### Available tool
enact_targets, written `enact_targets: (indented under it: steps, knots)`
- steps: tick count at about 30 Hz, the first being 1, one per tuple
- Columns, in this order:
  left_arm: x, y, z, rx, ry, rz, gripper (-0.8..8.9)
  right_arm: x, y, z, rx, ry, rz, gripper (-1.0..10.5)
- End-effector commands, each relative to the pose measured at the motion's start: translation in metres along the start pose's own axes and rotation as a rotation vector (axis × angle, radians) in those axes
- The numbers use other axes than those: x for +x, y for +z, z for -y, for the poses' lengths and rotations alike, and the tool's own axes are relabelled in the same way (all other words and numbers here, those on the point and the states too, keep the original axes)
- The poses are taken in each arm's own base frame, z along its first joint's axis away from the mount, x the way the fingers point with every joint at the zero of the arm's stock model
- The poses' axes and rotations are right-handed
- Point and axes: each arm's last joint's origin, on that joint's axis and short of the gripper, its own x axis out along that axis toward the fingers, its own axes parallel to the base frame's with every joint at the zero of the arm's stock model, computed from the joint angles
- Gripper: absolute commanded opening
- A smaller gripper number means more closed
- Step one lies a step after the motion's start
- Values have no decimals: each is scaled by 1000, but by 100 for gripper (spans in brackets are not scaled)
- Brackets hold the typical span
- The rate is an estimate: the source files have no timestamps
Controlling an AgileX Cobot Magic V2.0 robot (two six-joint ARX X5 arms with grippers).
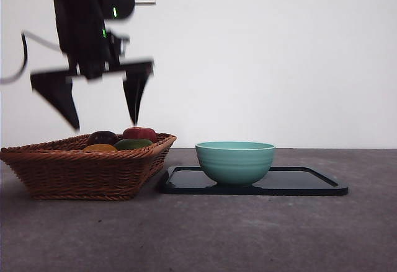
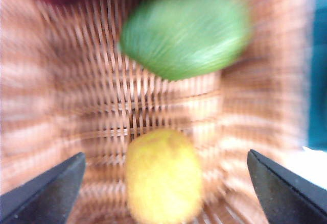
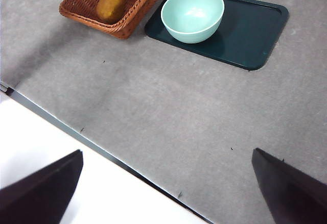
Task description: Pick up the wifruite, put it on the bowl, pick up the plate, put it on desk
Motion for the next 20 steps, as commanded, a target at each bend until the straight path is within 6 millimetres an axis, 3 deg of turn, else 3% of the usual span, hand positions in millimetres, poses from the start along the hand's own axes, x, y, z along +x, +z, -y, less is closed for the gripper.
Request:
enact_targets:
  steps: [1, 4, 12, 20]
  knots:
    - [-37, 0, 3, 74, -23, 68, 593, -2, 0, 0, -9, 3, -6, 585]
    - [-69, -13, -1, 125, -23, 73, 653, -2, 1, -1, -10, 9, 8, 585]
    - [-151, -67, -10, 264, -77, 58, 653, -2, 2, -1, -10, 12, 17, 585]
    - [-235, -133, -24, 381, -265, 275, 653, -2, 2, -1, 9, 12, 19, 585]
